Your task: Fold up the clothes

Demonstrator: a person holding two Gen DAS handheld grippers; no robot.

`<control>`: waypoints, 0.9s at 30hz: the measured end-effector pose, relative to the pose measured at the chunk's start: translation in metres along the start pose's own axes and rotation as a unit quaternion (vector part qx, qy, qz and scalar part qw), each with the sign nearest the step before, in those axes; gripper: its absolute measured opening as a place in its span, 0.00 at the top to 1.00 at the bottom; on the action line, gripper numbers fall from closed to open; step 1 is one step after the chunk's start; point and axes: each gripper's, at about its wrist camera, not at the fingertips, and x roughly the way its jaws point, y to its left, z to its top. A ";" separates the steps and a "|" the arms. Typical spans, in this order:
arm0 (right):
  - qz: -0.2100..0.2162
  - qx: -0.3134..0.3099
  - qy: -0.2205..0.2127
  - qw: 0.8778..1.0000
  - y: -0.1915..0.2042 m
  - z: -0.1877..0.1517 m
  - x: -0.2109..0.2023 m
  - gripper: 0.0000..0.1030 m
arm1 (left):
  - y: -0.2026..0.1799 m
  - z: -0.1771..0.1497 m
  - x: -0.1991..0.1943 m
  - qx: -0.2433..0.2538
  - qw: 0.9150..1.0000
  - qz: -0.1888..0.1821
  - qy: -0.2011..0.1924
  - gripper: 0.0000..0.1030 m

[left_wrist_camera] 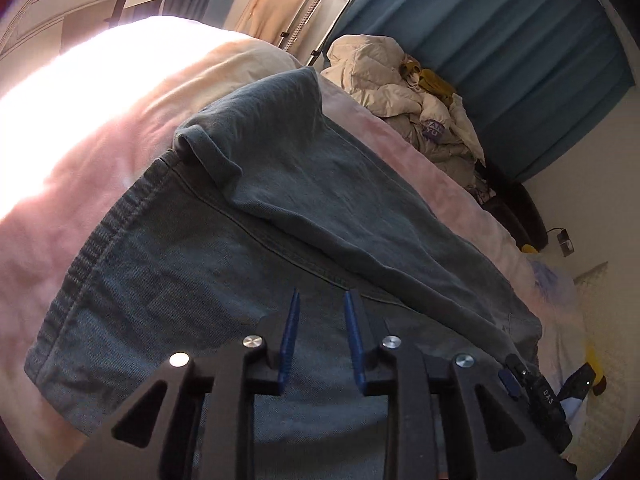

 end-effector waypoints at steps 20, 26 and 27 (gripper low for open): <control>0.046 -0.409 0.058 0.909 0.097 -0.005 0.095 0.35 | -0.015 -0.028 0.073 0.001 0.996 -0.028 0.081 0.72; 0.018 -0.408 0.080 0.909 0.091 -0.011 0.127 0.39 | -0.015 -0.033 0.083 -0.004 0.995 -0.031 0.094 0.72; 0.015 -0.403 0.085 0.911 0.091 -0.012 0.130 0.42 | -0.015 -0.034 0.083 -0.003 0.995 -0.031 0.095 0.72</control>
